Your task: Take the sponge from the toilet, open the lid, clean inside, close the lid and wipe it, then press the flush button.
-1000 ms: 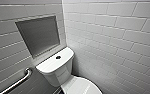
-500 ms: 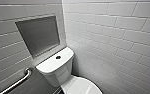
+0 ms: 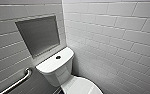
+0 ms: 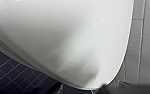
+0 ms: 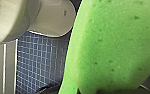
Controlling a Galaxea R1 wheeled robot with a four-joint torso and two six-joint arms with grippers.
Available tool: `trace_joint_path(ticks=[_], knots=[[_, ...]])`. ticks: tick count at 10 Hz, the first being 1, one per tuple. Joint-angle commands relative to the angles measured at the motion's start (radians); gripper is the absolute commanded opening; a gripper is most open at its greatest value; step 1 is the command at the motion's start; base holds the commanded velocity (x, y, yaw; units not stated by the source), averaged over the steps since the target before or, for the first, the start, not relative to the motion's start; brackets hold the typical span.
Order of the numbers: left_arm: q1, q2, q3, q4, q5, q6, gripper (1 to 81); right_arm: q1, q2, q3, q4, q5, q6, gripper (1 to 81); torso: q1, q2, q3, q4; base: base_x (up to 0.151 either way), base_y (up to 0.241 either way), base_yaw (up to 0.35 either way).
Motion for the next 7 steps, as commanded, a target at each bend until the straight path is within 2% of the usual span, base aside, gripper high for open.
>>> trace_joint_path(ticks=[1,4,7], knots=[[-0.147,-0.036,0.155,-0.029,-0.019,0.012,81.1,0.049,-0.028,0.010,-0.016,-0.040,0.003,1.0,0.000,0.000,0.000,0.000,0.000,0.000,0.000],[-0.147,-0.079,0.231,-0.029,-0.041,0.008,81.1,0.048,-0.030,0.018,-0.020,-0.040,-0.005,1.0,0.000,0.000,0.000,0.000,0.000,0.000,0.000],[-0.147,-0.135,0.343,-0.029,-0.096,0.008,81.1,0.042,-0.028,0.019,-0.022,-0.038,-0.009,1.0,0.000,0.000,0.000,0.000,0.000,0.000,0.000]])
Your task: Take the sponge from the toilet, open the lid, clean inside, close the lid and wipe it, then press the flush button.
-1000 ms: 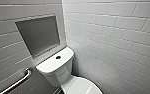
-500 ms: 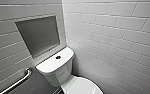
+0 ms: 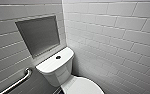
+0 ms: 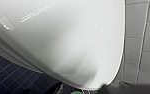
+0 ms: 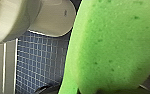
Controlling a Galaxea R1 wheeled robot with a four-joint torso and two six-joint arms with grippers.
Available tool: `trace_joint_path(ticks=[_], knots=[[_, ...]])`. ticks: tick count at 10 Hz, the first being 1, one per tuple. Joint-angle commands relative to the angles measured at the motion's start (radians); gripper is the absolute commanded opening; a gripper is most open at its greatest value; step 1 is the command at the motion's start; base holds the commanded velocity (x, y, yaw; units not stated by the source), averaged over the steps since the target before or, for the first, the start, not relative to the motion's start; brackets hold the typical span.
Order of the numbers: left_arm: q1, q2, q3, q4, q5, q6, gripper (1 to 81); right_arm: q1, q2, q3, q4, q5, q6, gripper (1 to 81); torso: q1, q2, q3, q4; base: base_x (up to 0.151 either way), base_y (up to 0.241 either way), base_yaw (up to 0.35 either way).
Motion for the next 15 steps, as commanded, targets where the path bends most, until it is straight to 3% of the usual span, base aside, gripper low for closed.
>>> trace_joint_path(ticks=[1,6,15], knots=[[-0.146,-0.025,0.137,-0.024,-0.032,0.011,81.1,0.042,-0.027,0.019,-0.022,-0.038,-0.002,1.0,0.000,0.000,0.000,0.000,0.000,0.000,0.000],[-0.146,-0.047,0.173,-0.024,-0.048,0.008,81.1,0.042,-0.027,0.019,-0.022,-0.038,-0.002,1.0,0.000,0.000,0.000,0.000,0.000,0.000,0.000],[-0.182,-0.130,0.374,-0.013,-0.176,0.008,81.1,0.044,-0.011,0.008,-0.022,-0.038,-0.002,1.0,0.000,0.000,0.000,0.000,0.000,0.000,0.000]])
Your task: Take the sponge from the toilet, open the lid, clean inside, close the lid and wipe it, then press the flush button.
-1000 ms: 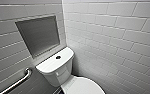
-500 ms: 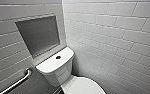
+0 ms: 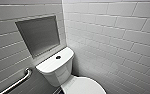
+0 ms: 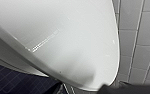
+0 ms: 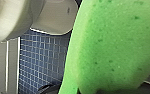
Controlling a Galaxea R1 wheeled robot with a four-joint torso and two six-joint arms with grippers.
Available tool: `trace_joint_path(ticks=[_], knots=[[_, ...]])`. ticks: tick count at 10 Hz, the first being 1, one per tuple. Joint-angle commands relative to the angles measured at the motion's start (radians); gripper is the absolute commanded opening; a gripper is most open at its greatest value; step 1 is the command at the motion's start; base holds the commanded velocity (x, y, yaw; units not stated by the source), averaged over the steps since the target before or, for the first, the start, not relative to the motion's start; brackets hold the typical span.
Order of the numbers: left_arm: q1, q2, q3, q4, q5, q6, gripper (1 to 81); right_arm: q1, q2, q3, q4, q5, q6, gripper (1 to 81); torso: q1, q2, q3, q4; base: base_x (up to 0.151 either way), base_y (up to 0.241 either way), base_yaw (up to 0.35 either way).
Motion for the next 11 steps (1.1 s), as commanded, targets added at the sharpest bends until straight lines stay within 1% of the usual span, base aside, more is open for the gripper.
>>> trace_joint_path(ticks=[1,5,6,9,11], knots=[[-0.175,0.000,0.097,0.006,-0.043,0.016,81.1,0.044,-0.029,0.009,-0.021,-0.039,-0.002,1.0,0.000,0.000,0.000,0.000,0.000,0.000,0.000],[-0.188,-0.007,0.108,0.008,-0.071,0.016,81.1,0.042,-0.028,0.010,-0.021,-0.040,-0.002,1.0,0.000,0.000,0.000,0.000,0.000,0.000,0.000],[-0.188,-0.009,0.109,0.008,-0.097,0.016,81.1,0.041,-0.028,0.009,-0.021,-0.040,-0.002,1.0,0.000,0.000,0.000,0.000,0.000,0.000,0.000],[-0.195,-0.017,0.102,0.008,-0.140,0.016,81.1,0.041,-0.028,0.013,-0.021,-0.039,-0.002,1.0,0.000,0.000,0.000,0.000,0.000,0.000,0.000],[-0.207,-0.032,0.106,0.008,-0.152,0.011,81.1,0.041,-0.028,0.013,-0.021,-0.039,-0.002,1.0,0.000,0.000,0.000,0.000,0.000,0.000,0.000]])
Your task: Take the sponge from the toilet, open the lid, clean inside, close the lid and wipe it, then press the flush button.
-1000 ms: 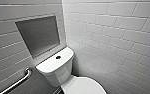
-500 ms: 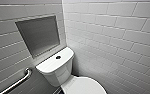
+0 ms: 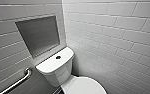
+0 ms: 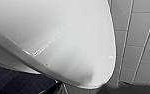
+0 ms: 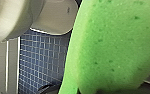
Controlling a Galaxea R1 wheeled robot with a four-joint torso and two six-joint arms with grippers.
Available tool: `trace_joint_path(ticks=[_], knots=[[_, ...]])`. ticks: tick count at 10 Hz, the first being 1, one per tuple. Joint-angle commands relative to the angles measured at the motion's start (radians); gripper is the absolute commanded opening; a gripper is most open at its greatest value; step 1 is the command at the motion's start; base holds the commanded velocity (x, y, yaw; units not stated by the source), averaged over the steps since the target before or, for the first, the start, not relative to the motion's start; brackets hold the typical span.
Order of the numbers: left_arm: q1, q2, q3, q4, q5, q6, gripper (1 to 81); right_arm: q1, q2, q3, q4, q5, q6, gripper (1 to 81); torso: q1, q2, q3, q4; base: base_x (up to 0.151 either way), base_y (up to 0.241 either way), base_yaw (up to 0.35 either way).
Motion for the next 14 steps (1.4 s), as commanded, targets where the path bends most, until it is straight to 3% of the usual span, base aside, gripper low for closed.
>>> trace_joint_path(ticks=[1,2,6,7,11,14], knots=[[-0.202,-0.012,0.041,0.022,-0.116,0.028,81.1,0.041,-0.028,0.014,-0.021,-0.039,-0.002,1.0,0.000,0.000,0.000,0.000,0.000,0.000,0.000],[-0.205,-0.015,0.038,0.022,-0.118,0.028,81.1,0.041,-0.028,0.014,-0.021,-0.040,-0.002,1.0,0.000,0.000,0.000,0.000,0.000,0.000,0.000],[-0.222,-0.050,0.038,0.021,-0.136,0.026,81.1,0.043,-0.028,0.018,-0.021,-0.040,-0.002,1.0,0.000,0.000,0.105,0.000,0.000,0.000,0.000],[-0.225,-0.053,0.035,0.022,-0.141,0.026,81.1,0.043,-0.028,0.019,-0.021,-0.040,-0.002,1.0,0.000,0.000,0.057,0.000,0.000,0.000,0.000],[-0.225,-0.069,0.022,0.016,-0.150,0.023,81.1,0.043,-0.022,0.014,-0.021,-0.042,-0.002,1.0,0.000,0.000,0.078,0.000,0.000,0.000,0.000],[-0.240,-0.127,0.044,0.018,-0.170,-0.034,81.1,0.044,-0.013,0.006,-0.023,-0.043,-0.002,1.0,0.000,0.000,0.078,0.000,0.000,0.000,0.000]])
